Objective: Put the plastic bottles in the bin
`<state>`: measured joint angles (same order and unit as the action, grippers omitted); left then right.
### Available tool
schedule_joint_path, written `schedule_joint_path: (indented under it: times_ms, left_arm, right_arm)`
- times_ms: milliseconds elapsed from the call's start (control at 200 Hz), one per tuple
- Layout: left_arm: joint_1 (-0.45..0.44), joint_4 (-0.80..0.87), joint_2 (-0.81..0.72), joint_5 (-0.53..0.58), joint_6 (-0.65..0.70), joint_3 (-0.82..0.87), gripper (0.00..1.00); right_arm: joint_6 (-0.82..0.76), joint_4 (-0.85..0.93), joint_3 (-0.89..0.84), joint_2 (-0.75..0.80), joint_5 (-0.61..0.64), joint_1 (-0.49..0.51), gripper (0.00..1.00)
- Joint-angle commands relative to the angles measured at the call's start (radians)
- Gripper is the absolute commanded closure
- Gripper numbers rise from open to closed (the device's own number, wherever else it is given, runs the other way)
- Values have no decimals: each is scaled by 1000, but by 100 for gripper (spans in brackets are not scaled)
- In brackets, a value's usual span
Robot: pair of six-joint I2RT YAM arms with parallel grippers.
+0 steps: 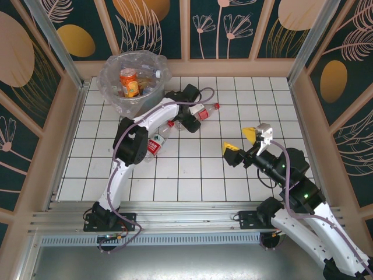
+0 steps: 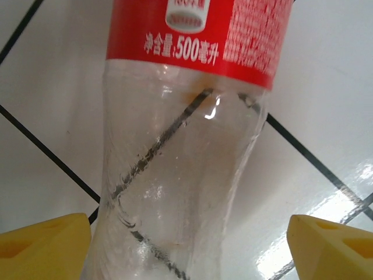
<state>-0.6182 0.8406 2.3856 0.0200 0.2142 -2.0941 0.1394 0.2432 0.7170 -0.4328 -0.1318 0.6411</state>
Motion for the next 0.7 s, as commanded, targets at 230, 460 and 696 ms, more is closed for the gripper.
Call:
schedule_joint_path:
  times_ms: [230, 460, 696]
  left_arm:
    - [1, -12, 32, 18, -7, 19, 25]
    - [0, -11, 44, -1, -15, 22, 25]
    - [0, -11, 45, -45, -38, 13, 39]
  right_arm:
    - [18, -5, -4, -8, -22, -8, 1]
    - [17, -5, -2, -9, -22, -9, 1]
    - [18, -5, -3, -8, -22, -9, 1]
